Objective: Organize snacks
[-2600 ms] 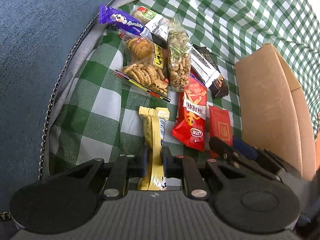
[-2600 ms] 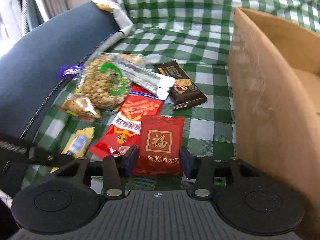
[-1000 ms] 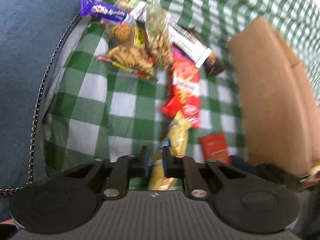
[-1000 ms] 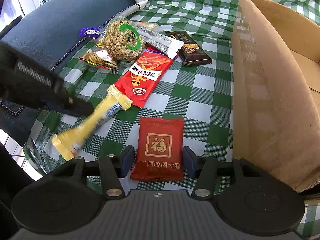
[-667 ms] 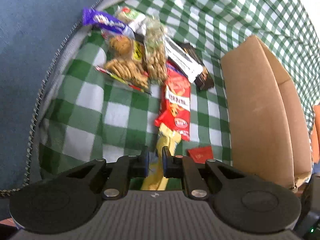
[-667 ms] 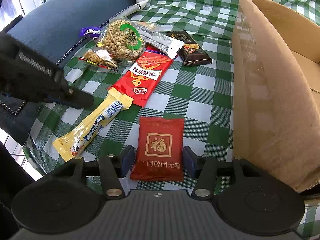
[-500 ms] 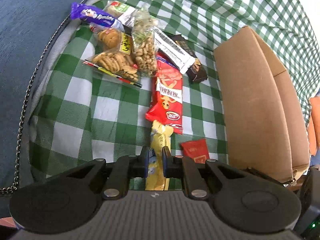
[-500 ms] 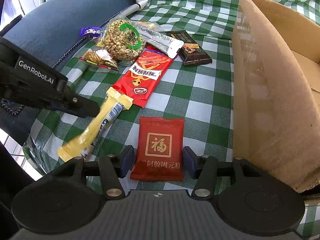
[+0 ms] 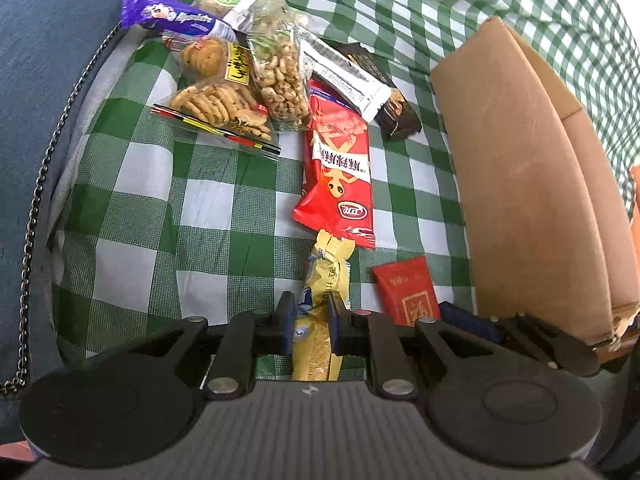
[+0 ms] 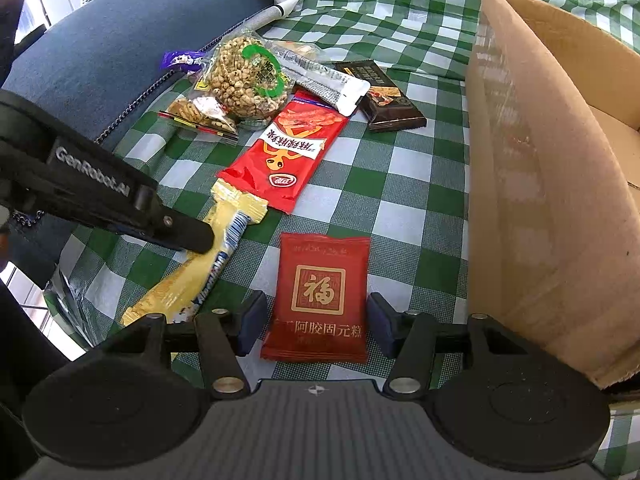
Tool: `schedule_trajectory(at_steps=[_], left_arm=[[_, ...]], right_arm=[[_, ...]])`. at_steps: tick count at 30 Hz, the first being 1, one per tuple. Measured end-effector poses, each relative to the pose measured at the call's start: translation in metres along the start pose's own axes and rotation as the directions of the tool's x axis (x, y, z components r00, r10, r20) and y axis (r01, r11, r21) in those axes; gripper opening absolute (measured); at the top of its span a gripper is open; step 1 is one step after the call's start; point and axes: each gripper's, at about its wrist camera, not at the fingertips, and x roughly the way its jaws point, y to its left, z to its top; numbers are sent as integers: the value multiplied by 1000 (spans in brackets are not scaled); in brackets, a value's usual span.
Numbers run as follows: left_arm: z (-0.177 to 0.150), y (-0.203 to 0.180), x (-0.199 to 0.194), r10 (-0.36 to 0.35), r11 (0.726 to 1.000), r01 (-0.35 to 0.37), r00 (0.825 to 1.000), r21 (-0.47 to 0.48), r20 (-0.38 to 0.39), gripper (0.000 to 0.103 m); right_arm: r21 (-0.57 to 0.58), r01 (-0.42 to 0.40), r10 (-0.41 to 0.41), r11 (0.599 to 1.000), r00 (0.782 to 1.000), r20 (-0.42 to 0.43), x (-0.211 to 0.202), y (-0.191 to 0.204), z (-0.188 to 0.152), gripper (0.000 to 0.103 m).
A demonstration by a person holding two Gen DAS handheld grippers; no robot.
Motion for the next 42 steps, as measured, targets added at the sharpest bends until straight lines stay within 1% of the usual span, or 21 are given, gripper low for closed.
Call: schedule_trajectory(at_steps=[2, 5, 7, 11, 13, 16, 21, 25, 28, 30, 32, 38, 42], left_arm=[[-1, -1, 2, 15, 1000, -15, 1000, 13, -2, 27], [-3, -8, 4, 38, 998, -38, 999, 59, 1, 30], [-4, -13, 4, 43, 996, -43, 999, 84, 6, 30], [-5, -19, -3, 21, 993, -24, 999, 115, 33, 29], [-6, -23, 0, 11, 991, -13, 1000, 134, 18, 29], [-9, -29, 7, 31, 986, -29, 1000, 166, -7, 30], [-12, -30, 10, 36, 983, -33, 999, 182, -10, 31], [-13, -33, 10, 30, 979, -27, 999, 202, -12, 20], [-13, -35, 9, 29, 977, -27, 1000, 213, -9, 17], [-12, -36, 7, 29, 977, -29, 1000, 210, 1, 16], [-10, -35, 2, 30, 980, -35, 999, 194, 25, 15], [-7, -36, -17, 16, 988, -31, 995, 150, 101, 15], [-5, -39, -31, 20, 991, -41, 987, 130, 159, 15]], right_arm=[[-3, -2, 2, 1000, 1000, 0, 0, 0, 0, 58], [-5, -1, 1, 1000, 1000, -1, 0, 0, 0, 58], [-8, -1, 1, 1000, 1000, -1, 0, 0, 0, 58], [-9, -1, 1, 1000, 1000, -1, 0, 0, 0, 58], [-6, -1, 1, 1000, 1000, -1, 0, 0, 0, 58], [-10, 0, 0, 1000, 1000, -1, 1, 0, -1, 58], [-13, 1, -1, 1000, 1000, -1, 1, 0, -1, 58], [-24, 4, -4, 1000, 1000, -1, 0, 1, -1, 58], [-38, 9, -9, 999, 1000, 0, 0, 2, -1, 57], [-54, 19, -19, 998, 1000, 3, -1, 3, -2, 54], [-60, 22, -21, 998, 1000, 7, -2, 3, -2, 49], [-57, 19, -18, 998, 999, 28, -11, 1, -3, 48], [-61, 17, -13, 998, 998, 59, -22, 2, -3, 48]])
